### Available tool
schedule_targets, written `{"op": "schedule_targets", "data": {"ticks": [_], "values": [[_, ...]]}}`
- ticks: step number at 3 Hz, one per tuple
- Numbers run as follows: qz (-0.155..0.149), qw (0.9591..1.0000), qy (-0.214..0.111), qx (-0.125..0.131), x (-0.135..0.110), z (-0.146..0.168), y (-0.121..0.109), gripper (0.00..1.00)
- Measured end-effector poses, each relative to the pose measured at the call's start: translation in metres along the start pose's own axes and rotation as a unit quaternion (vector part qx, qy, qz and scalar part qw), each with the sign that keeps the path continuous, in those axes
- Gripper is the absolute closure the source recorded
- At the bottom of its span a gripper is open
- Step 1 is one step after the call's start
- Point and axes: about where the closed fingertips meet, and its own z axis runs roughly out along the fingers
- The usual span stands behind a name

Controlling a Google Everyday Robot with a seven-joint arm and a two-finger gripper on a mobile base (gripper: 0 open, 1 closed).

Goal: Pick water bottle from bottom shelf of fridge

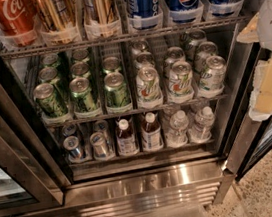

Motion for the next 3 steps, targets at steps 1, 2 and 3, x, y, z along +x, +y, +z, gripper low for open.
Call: {"op": "schedule_targets", "data": {"ticks": [1,2,3], "values": [[0.000,1.0000,0.000,0.000,0.000,0.000,0.000,0.00],[0.011,0.9999,-0.009,-0.009,0.005,0.012,0.004,0.00],[0.029,0.9989,-0.029,-0.021,0.018,0.043,0.019,0.00]]}}
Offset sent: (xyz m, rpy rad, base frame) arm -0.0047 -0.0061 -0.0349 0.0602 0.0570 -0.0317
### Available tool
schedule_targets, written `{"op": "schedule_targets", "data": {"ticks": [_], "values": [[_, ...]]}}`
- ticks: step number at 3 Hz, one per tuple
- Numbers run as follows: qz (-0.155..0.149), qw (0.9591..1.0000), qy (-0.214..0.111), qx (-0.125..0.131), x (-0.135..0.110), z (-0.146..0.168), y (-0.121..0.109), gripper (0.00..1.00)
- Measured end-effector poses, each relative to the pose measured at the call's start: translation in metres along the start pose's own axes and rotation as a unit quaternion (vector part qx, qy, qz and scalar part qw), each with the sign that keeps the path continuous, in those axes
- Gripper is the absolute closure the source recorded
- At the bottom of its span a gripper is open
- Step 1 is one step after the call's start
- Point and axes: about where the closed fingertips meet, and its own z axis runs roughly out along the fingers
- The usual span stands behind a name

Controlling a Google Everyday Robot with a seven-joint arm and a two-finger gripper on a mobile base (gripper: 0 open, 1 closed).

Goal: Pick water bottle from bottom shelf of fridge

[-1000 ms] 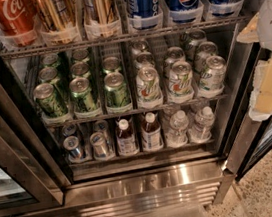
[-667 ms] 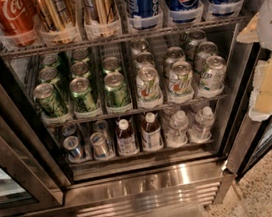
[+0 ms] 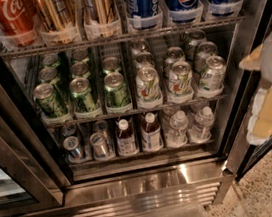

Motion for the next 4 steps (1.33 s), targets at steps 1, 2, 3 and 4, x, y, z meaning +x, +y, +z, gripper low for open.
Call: {"op": "schedule_targets", "data": {"ticks": [1,2,3,4], "values": [[0.009,0.9996,-0.027,-0.005,0.009,0.039,0.016,0.00],[0.010,0.9989,-0.045,-0.010,0.011,0.070,0.030,0.00],[0.010,0.9989,-0.045,-0.011,0.011,0.071,0.030,0.00],[0.019,0.9980,-0.059,-0.012,0.015,0.078,0.035,0.00]]}}
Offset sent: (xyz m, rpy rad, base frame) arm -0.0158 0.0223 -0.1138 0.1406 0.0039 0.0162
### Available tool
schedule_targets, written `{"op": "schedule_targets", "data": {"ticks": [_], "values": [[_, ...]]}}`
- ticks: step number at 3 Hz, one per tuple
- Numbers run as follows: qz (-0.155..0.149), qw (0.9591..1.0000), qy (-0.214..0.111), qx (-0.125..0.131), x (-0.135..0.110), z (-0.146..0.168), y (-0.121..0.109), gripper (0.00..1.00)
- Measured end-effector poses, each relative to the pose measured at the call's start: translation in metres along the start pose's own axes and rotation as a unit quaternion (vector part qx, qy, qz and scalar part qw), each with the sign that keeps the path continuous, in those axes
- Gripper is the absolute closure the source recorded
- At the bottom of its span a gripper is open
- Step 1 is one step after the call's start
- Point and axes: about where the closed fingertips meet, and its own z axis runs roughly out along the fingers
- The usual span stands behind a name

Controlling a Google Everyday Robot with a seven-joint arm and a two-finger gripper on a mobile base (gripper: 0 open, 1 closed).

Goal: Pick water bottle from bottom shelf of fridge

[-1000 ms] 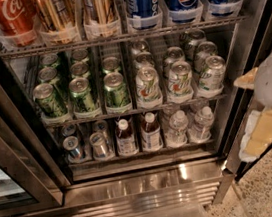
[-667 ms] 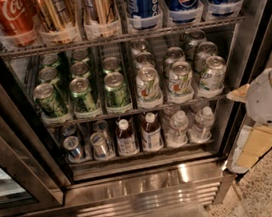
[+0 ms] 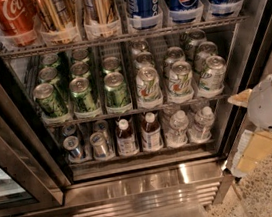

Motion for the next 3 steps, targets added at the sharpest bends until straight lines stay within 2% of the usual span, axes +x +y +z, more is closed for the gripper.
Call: {"op": "schedule_targets", "data": {"ticks": [1,2,3], "values": [[0.010,0.9996,-0.025,0.010,0.009,0.015,0.012,0.00],[0.016,0.9981,-0.049,0.033,0.012,0.027,0.012,0.00],[0.016,0.9981,-0.050,0.033,0.012,0.028,0.012,0.00]]}}
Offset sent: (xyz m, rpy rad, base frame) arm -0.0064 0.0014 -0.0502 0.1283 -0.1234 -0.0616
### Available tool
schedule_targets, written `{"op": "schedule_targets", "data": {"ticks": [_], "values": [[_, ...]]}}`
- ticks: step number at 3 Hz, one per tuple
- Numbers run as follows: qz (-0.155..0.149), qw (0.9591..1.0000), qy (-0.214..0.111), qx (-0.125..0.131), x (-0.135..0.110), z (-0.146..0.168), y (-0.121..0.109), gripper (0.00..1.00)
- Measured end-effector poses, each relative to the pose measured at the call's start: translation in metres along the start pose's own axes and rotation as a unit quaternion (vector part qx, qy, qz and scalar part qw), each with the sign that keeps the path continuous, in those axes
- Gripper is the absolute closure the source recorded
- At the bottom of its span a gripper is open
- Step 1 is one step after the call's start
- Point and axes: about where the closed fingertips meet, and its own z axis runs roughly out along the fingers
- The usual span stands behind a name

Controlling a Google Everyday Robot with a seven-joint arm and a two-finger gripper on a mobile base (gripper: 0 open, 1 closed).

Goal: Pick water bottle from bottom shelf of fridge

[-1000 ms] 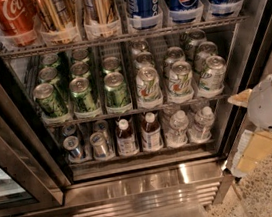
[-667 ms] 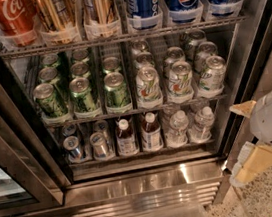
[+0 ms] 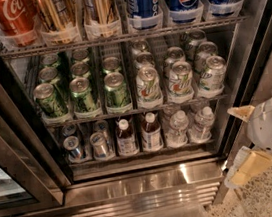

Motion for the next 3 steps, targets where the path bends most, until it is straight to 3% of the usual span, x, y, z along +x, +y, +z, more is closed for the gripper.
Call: {"op": "schedule_targets", "data": {"ticks": [2,3], "values": [[0.008,0.9994,-0.028,-0.019,0.025,0.074,0.029,0.00],[-0.010,0.9993,-0.035,0.003,0.029,0.114,0.030,0.00]]}}
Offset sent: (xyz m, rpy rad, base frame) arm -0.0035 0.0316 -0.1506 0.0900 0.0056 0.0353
